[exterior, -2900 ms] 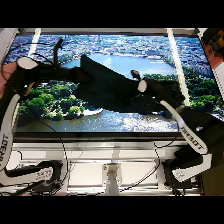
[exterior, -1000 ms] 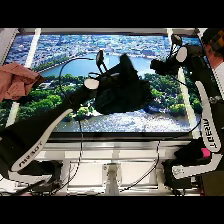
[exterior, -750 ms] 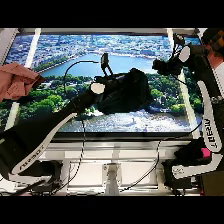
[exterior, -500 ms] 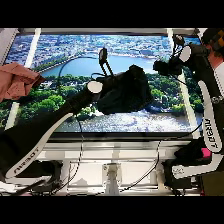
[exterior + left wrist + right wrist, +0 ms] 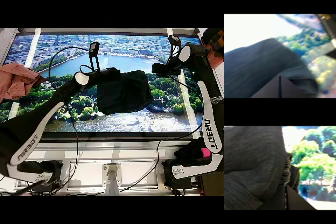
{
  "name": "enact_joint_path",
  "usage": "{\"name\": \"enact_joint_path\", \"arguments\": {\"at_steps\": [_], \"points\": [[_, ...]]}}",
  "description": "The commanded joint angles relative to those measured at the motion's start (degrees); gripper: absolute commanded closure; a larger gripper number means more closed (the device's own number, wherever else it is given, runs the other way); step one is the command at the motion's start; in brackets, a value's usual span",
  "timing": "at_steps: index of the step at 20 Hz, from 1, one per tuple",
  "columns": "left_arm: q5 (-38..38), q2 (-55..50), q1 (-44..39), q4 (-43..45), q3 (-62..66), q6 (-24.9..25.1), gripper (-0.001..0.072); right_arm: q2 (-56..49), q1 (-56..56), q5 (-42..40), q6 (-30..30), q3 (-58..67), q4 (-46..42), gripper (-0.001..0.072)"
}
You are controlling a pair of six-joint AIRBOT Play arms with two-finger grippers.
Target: Fold the clothes and pants, and hang the long-sleeved shirts on hangers.
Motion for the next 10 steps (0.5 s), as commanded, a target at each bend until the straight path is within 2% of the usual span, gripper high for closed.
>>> {"name": "enact_joint_path", "arguments": {"at_steps": [1, 7, 10], "points": [[-0.37, -5.75, 0.07, 1.09, 0.76, -1.36, 0.068, 0.07, 0.24, 0.11, -1.27, 0.02, 0.39, 0.068], [-1.77, -9.99, -9.05, 1.16, 4.02, -0.83, 0.0679, 0.07, 0.13, 0.09, -1.22, 0.02, 0.33, 0.0679], [-7.34, -10.03, -13.62, 1.16, 4.0, -0.81, 0.0678, 0.07, 0.13, 0.15, -1.2, 0.02, -0.11, 0.0679]]}}
